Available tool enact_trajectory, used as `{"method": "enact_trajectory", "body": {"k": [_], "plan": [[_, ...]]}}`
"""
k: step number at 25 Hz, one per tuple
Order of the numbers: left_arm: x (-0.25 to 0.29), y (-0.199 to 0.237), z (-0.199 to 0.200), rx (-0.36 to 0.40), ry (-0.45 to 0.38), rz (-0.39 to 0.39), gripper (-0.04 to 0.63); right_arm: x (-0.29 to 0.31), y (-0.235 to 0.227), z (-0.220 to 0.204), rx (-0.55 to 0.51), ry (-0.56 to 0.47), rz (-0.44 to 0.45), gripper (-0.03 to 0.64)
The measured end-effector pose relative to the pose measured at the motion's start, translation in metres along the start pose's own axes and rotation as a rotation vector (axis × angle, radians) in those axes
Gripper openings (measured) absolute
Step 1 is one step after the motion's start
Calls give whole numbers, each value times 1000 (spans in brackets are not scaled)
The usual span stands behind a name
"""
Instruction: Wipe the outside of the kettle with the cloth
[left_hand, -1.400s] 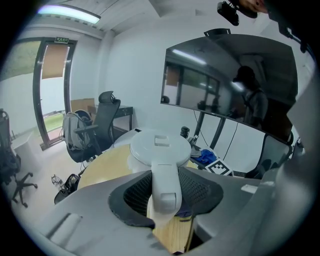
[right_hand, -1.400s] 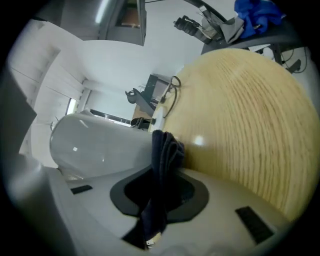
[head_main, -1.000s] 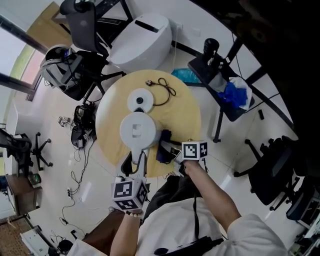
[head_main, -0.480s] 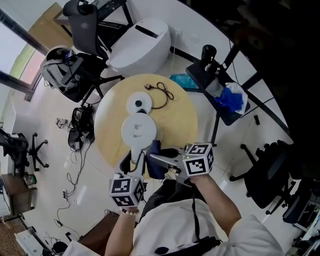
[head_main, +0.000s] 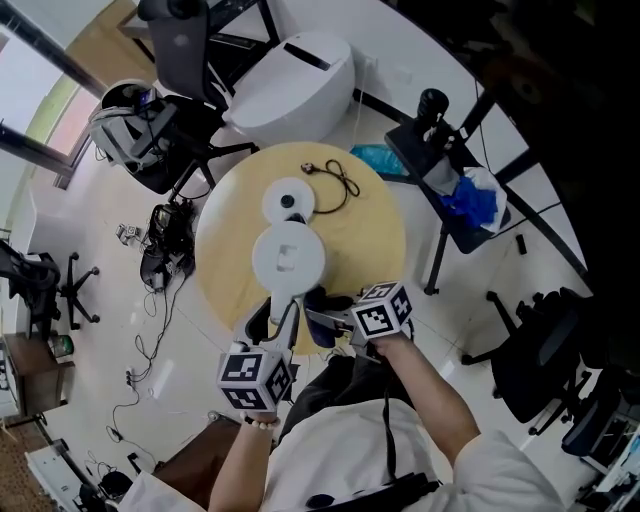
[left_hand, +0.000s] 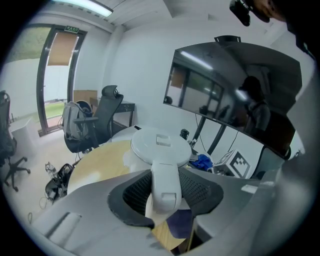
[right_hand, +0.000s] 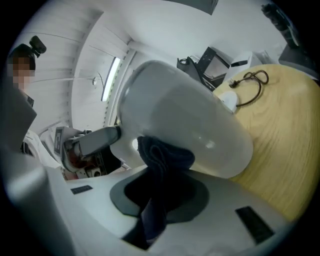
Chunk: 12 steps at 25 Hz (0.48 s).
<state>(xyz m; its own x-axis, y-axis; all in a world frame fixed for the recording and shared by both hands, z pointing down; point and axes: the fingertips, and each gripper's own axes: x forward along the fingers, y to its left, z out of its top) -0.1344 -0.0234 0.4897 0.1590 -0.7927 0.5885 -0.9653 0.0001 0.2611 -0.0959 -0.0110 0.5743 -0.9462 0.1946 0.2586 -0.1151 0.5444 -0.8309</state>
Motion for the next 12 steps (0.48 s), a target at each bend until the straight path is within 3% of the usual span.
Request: {"method": "enact_trajectory", "body": {"k": [3, 9, 12], "plan": [[0, 0, 0, -45, 3, -34, 183, 1, 10, 2, -56, 44, -3, 67], [0, 1, 0, -27, 10, -48, 182, -4, 54, 22, -222, 76, 3, 67], [-1, 1, 0, -18, 14, -46, 181, -4, 49, 22, -225, 72, -19, 67]]}}
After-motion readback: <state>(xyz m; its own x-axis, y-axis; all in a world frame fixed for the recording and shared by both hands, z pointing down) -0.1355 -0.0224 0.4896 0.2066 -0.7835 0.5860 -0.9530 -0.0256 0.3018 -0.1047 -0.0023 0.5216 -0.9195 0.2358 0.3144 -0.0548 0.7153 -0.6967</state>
